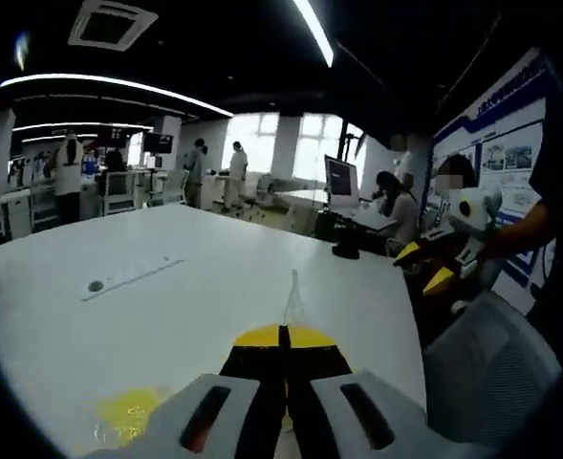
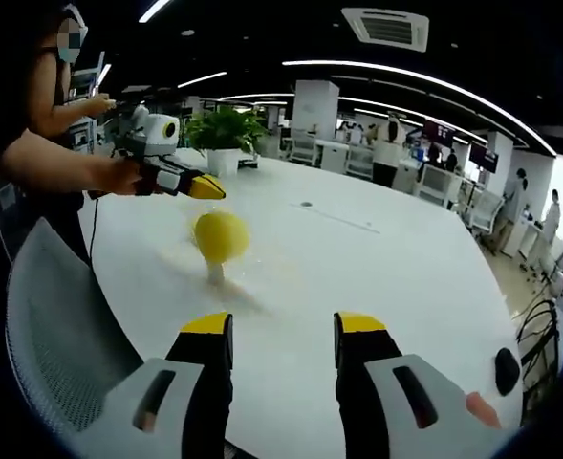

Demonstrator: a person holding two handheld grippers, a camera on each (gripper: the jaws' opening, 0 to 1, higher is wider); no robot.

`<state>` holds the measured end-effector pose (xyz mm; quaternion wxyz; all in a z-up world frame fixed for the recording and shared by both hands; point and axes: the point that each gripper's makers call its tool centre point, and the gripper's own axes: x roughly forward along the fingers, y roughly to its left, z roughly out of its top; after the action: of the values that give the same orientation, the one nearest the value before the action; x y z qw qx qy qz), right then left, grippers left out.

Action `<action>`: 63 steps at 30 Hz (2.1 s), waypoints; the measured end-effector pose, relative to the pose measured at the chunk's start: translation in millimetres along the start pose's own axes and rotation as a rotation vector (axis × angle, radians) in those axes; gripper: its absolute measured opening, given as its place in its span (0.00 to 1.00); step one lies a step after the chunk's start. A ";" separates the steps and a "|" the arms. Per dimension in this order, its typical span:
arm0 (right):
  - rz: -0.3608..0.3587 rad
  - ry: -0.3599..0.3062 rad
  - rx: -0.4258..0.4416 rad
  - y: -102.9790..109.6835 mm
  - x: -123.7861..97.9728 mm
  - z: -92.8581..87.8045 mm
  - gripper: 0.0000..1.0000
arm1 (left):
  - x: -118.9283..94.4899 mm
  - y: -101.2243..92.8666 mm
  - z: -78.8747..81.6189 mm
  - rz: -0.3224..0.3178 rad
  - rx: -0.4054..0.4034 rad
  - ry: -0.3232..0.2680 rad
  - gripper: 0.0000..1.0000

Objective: Compare the silicone blocks by pressing each to a similar depth, holding the contact briefly, and releasing to observe deformation and rebound differences across the visible hardness samples.

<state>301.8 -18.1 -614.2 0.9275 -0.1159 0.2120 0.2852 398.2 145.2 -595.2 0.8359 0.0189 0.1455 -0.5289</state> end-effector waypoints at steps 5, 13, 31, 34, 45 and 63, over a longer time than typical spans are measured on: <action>-0.006 -0.007 0.001 -2.8 -3.7 1.5 0.37 | -6.9 -13.1 7.8 -0.018 0.053 0.003 0.00; -0.008 -0.020 0.012 -3.8 -5.9 5.5 0.37 | -27.0 -14.1 32.9 0.008 0.050 -0.068 0.00; 0.027 -0.025 -0.023 5.9 -0.2 18.5 0.36 | -67.4 -13.0 87.7 0.019 0.016 -0.271 0.00; 0.062 -0.009 -0.029 9.7 2.8 21.7 0.37 | -67.6 -11.0 83.0 0.016 0.011 -0.258 0.00; 0.224 0.028 -0.140 34.0 11.5 45.9 0.44 | -67.3 -15.5 88.5 -0.023 0.020 -0.252 0.00; 0.449 0.147 -0.367 44.3 39.5 124.8 0.48 | -72.5 -22.6 113.8 -0.048 0.014 -0.316 0.00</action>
<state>346.5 78.7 -526.3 0.7870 -0.2521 0.2439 0.5076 374.7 177.8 -464.4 0.8354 -0.0621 0.0090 -0.5461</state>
